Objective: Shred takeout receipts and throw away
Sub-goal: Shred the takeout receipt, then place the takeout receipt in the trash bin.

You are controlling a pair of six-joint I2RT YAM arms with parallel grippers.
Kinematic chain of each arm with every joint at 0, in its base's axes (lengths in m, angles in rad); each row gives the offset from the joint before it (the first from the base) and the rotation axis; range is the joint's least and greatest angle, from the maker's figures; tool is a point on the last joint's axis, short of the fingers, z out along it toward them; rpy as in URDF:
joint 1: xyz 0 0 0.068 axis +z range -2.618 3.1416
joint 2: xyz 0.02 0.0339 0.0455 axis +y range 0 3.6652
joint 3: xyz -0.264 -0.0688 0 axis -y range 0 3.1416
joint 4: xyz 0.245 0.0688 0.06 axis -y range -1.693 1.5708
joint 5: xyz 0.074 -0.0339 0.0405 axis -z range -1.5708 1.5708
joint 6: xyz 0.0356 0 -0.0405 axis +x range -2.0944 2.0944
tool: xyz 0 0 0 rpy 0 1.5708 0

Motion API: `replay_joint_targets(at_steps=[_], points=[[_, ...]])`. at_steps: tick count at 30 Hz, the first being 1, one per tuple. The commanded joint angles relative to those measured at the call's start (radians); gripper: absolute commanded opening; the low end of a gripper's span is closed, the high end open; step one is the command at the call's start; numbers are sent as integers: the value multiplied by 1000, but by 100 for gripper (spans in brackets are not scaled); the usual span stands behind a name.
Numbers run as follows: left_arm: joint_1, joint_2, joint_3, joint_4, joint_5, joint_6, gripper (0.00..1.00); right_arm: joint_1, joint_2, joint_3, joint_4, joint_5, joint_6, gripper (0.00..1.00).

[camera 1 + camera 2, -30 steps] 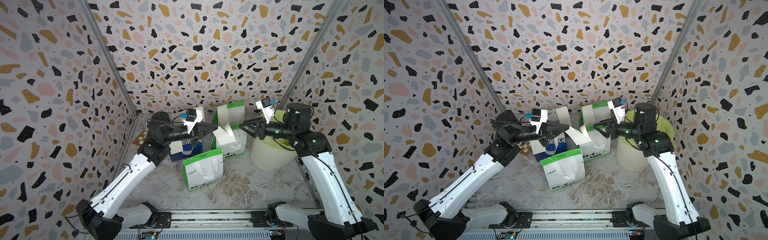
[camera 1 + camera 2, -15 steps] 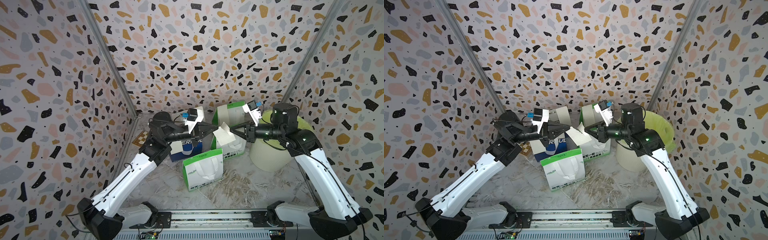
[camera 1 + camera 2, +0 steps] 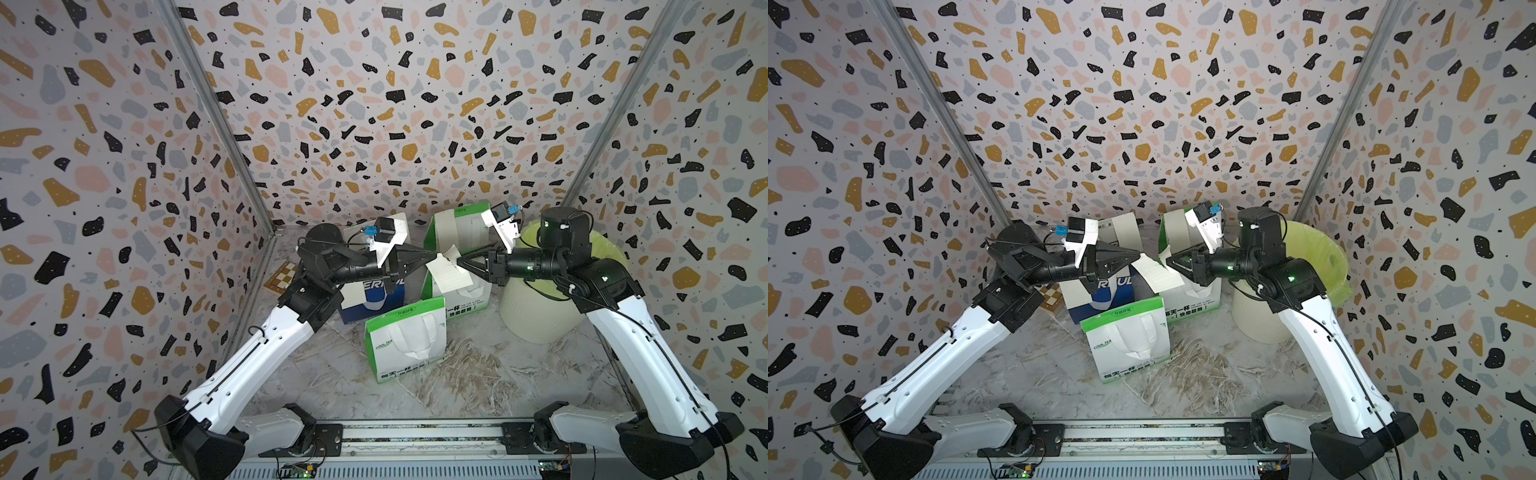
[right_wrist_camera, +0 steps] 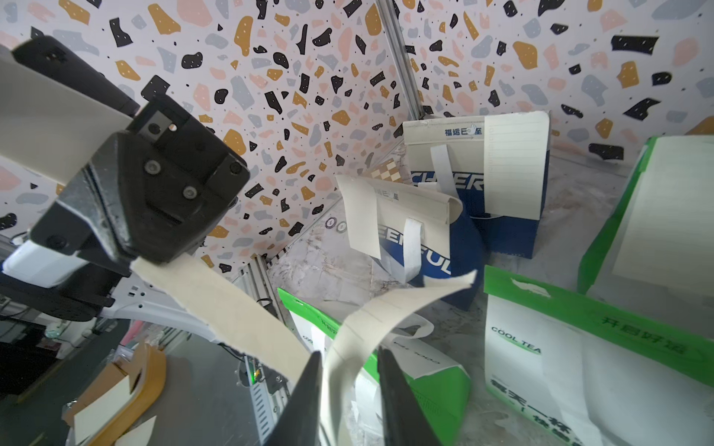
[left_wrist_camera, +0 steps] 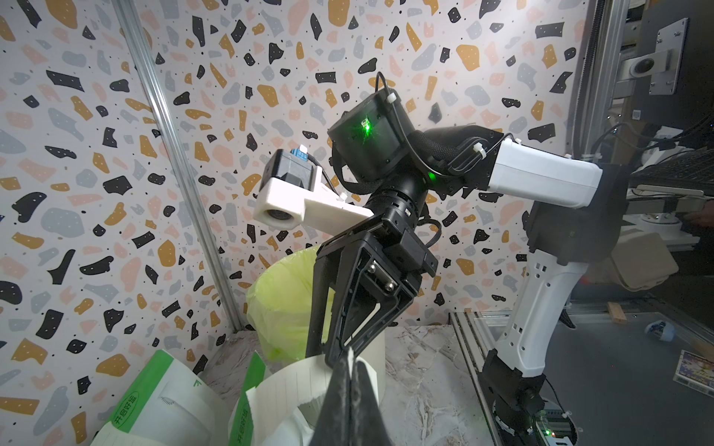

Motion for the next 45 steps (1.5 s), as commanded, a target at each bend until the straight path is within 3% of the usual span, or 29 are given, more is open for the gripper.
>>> replay_joint_targets(at_steps=[1,5,9,11,19,35,40,45], points=[[1,-7,-8,48,5,-12,0,13,-3,4,-13,2,-6,21],[2,-5,-10,45,1,-7,0,27,-5,-8,-17,2,-9,15],[2,-6,-7,45,-2,-3,0,35,-12,-23,-21,20,-11,0],[2,-8,-6,47,-3,-4,0,34,-16,-20,-25,57,-10,0],[2,-55,-23,61,-22,-8,0,6,25,30,-118,384,-8,0],[2,-113,-44,39,-59,10,0,-410,68,164,-229,580,-48,0],[2,-99,-39,42,-60,2,0,-482,81,121,-232,704,-36,0],[2,-85,-40,44,-59,-9,0,-559,92,31,-229,665,-21,0]])
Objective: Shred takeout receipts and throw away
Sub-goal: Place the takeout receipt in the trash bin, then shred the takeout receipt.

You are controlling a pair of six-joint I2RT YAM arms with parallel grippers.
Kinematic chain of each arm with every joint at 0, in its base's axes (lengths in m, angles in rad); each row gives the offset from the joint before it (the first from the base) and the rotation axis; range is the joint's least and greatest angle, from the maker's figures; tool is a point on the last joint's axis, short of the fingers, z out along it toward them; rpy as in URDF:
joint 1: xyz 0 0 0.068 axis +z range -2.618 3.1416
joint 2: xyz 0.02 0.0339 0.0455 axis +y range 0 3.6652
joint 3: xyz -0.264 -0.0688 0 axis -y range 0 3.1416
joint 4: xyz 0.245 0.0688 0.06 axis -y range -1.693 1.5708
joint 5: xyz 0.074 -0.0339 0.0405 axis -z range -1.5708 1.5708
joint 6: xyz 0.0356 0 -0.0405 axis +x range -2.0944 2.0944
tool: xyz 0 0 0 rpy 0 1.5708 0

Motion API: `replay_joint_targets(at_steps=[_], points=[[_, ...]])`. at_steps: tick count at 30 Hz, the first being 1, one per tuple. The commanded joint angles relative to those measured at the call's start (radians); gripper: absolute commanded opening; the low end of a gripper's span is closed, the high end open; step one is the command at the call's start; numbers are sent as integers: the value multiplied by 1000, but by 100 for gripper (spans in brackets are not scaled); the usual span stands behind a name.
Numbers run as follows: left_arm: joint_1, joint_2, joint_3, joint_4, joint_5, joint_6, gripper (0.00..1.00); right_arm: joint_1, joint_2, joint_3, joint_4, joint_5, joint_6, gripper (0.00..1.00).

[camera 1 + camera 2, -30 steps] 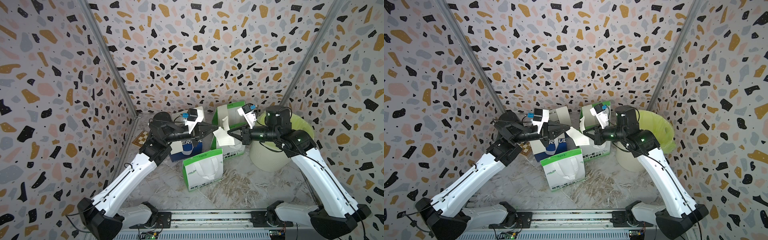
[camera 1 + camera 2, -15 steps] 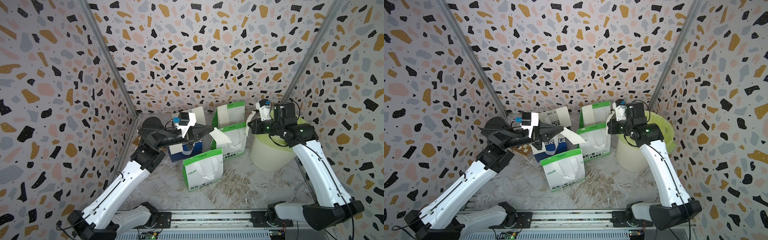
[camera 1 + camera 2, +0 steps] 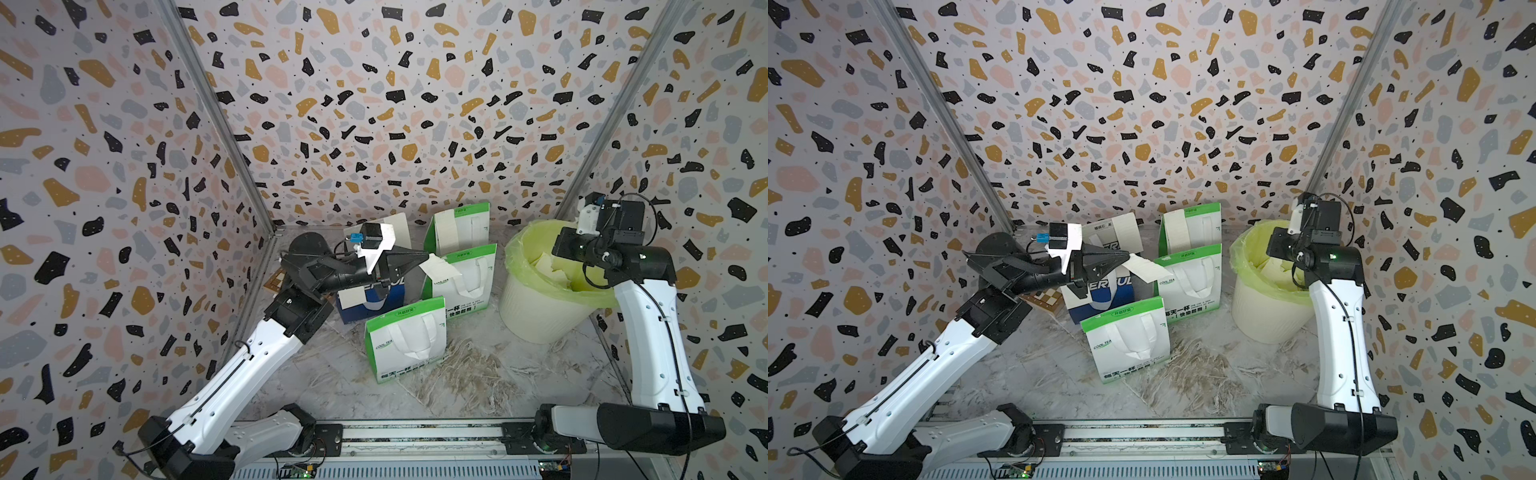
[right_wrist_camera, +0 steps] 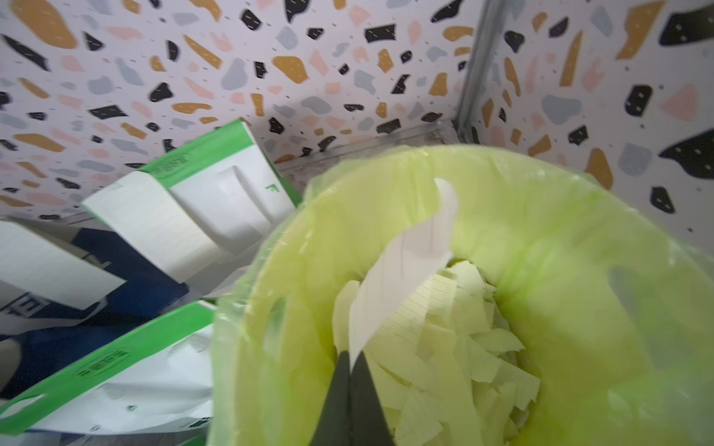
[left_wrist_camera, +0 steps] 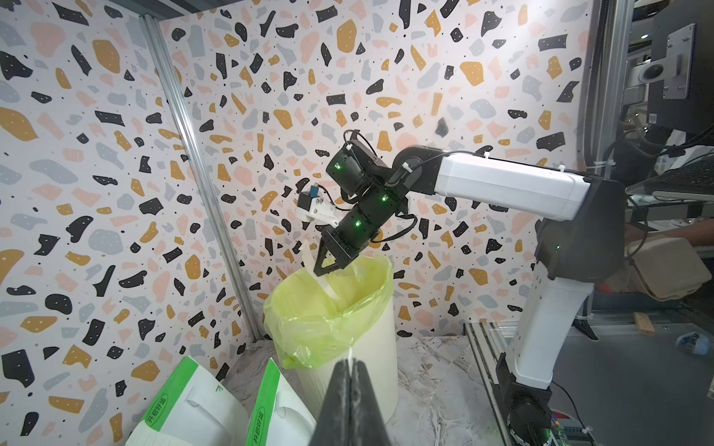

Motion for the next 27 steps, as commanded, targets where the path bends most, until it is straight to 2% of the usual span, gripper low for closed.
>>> replay_joint_targets(at_steps=[1,5,8,11,13,17,19,23,27], points=[[1,4,-3,43,-3,-15,0,-26,6,-34,-34,-12,6,7],[-2,10,-11,53,-4,-22,0,-26,9,-19,-43,-80,8,53],[-7,18,-12,59,-9,-28,0,-25,14,-13,-48,-122,10,66],[-15,23,-13,58,-14,-29,0,-25,13,-8,-52,-147,12,70],[-20,24,-14,58,-19,-29,0,-25,-4,-8,-35,-207,11,70],[-33,31,-11,61,-33,-29,0,-15,-94,-42,104,-472,26,70],[-40,37,-7,59,-36,-30,0,-2,-142,-69,211,-649,39,70],[-52,43,-7,80,-40,-56,0,121,-210,-121,395,-846,47,72],[-53,40,-39,190,-40,-148,0,240,-256,-214,552,-906,73,74]])
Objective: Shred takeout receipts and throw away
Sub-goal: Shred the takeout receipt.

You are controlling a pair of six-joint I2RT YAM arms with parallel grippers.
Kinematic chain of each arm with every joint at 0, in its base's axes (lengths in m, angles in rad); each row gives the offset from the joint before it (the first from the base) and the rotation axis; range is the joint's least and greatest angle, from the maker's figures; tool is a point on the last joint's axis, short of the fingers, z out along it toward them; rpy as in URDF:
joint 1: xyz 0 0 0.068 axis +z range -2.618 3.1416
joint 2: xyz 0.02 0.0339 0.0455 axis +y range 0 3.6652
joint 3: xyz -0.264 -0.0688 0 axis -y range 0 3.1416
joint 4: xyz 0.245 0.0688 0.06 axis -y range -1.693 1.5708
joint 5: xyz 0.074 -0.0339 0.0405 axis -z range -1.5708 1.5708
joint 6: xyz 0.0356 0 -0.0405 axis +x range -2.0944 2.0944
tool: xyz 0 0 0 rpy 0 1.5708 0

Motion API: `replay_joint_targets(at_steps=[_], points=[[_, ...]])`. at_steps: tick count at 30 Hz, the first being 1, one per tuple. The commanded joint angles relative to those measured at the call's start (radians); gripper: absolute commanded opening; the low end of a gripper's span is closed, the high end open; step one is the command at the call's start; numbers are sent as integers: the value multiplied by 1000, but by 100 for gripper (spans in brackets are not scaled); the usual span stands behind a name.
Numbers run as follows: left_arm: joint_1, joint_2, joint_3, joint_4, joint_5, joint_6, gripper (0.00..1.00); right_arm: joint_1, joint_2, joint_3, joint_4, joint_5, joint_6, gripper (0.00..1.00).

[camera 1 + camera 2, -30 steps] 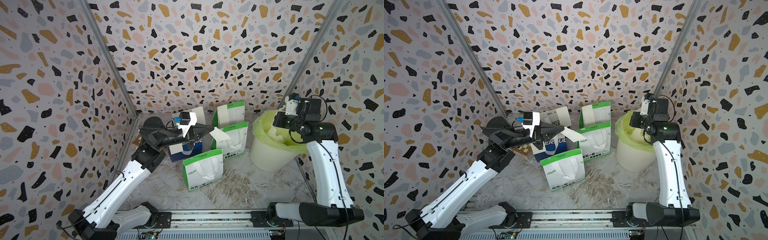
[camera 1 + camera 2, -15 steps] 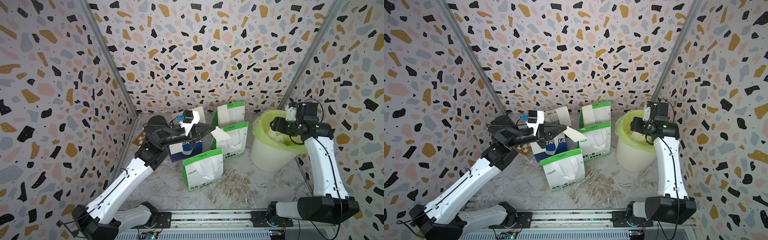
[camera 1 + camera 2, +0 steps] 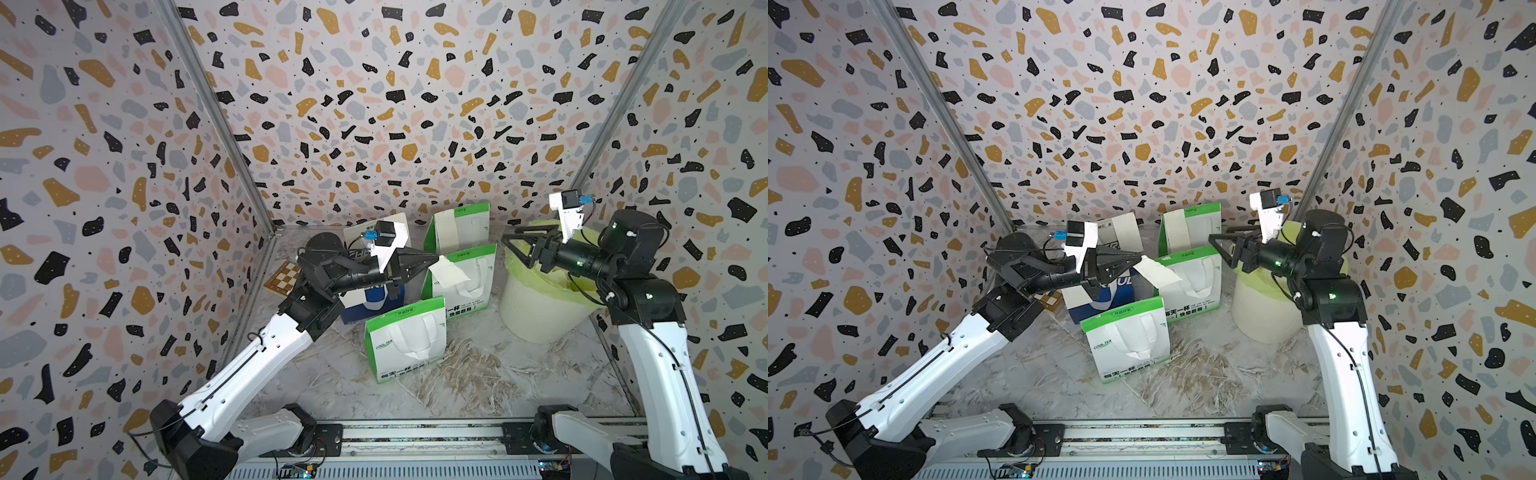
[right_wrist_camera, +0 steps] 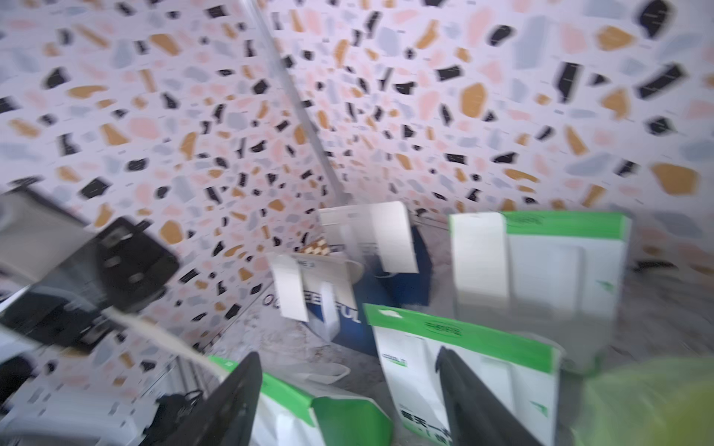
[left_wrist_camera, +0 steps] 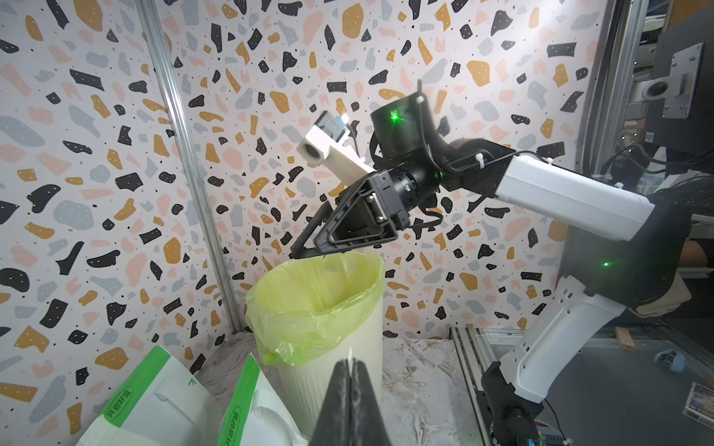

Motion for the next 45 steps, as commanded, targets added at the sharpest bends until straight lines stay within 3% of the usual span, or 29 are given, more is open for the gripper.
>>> replay_joint_targets(at_steps=[1,7,15,18,22,24,33,37,38,40,41,45], points=[[-6,-8,-28,158,-2,-98,0,66,-16,-67,176,-139,26,75],[-6,-8,-79,330,-7,-237,0,222,-11,-132,245,-125,-34,83],[-6,-6,-123,483,-2,-365,0,296,0,-153,259,-122,-77,76],[-6,-6,-129,503,3,-380,0,297,-13,-167,275,-131,-67,67],[-6,-5,-132,501,8,-381,0,299,-24,-170,286,-140,-58,39],[-6,-5,-133,502,6,-382,0,299,-26,-168,285,-143,-54,30],[-6,-2,-136,498,13,-381,0,302,-6,-149,242,-159,-47,1],[-5,-8,-134,474,13,-363,0,305,4,-126,197,-146,-57,0],[-4,-14,-128,439,13,-339,17,305,6,-115,169,-132,-65,0],[3,-45,-102,286,0,-223,81,305,16,-71,81,-102,-110,0],[4,-63,-86,186,-7,-144,100,304,23,-54,46,-99,-131,0],[13,-100,84,-417,-31,299,100,354,56,-2,-110,-29,-241,0]])
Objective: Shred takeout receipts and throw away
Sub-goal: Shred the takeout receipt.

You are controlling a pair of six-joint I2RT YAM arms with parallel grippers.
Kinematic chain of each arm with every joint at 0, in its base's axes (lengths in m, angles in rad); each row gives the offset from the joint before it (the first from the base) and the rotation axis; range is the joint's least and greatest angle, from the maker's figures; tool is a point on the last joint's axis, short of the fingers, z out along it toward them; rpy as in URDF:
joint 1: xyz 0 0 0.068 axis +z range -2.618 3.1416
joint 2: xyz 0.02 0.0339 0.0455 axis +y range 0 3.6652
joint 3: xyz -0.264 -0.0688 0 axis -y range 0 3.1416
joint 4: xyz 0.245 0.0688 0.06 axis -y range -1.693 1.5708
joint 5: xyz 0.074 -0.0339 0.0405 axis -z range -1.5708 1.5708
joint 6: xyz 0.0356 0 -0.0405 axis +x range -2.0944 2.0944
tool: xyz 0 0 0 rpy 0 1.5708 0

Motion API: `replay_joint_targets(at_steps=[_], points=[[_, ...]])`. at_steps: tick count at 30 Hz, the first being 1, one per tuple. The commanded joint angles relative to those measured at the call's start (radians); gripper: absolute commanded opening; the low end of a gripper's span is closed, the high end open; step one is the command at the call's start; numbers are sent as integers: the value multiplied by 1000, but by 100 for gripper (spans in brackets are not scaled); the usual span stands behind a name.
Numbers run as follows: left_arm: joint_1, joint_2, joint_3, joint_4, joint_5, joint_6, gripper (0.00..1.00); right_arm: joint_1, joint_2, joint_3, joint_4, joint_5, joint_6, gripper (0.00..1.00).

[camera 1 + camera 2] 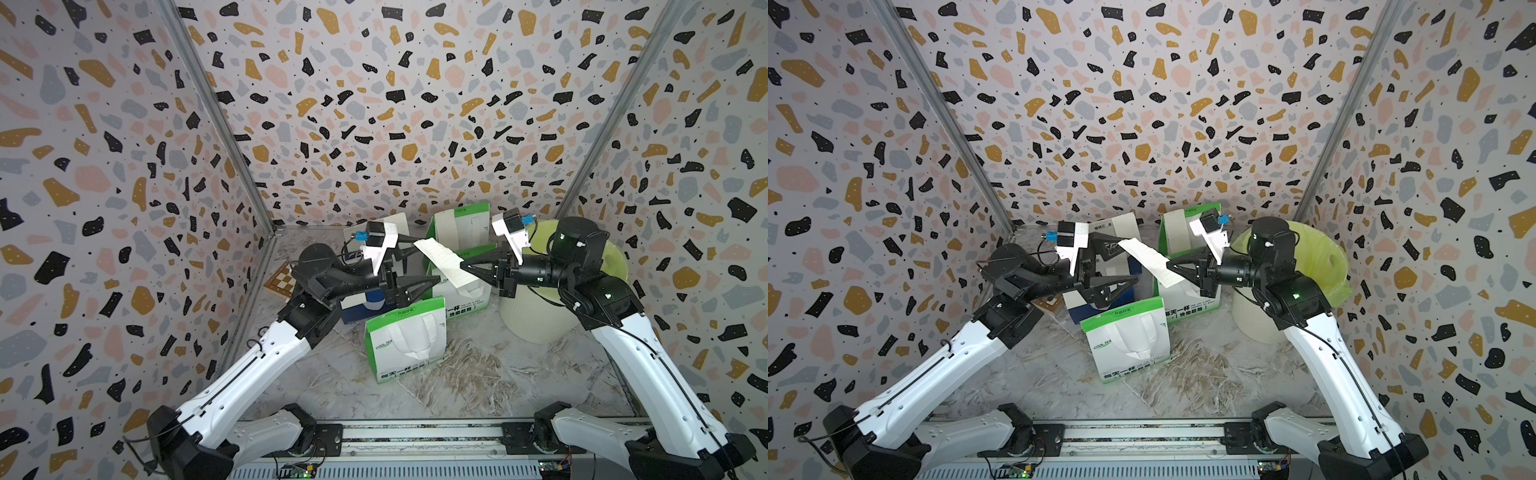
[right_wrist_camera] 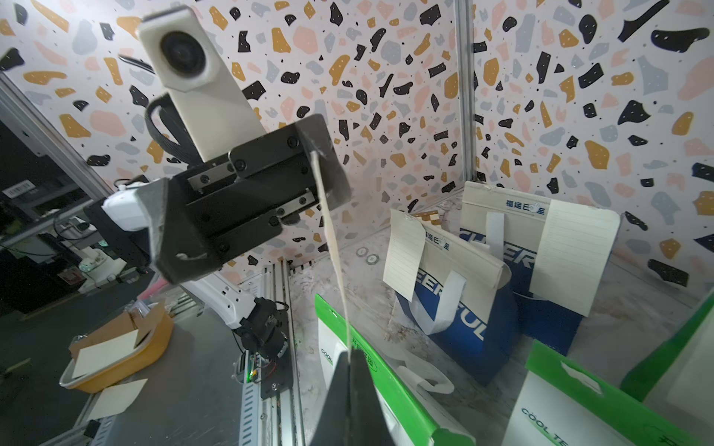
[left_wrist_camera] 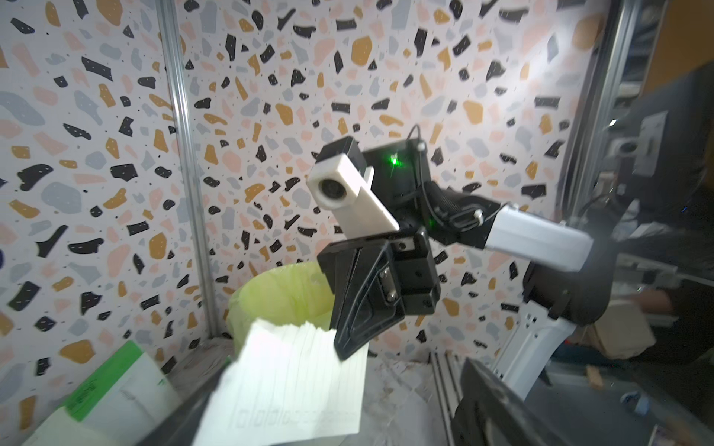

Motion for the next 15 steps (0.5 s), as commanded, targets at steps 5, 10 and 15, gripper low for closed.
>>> replay_joint_targets(at_steps=[5,10,15], points=[[57,53,406,-922,-2,670,98,112,30,50,-246,150,-168,0],[55,238,703,-1315,26,825,75,166,52,66,-278,200,-184,0],[-19,260,686,-1312,-48,864,56,204,82,104,-327,240,-206,0]])
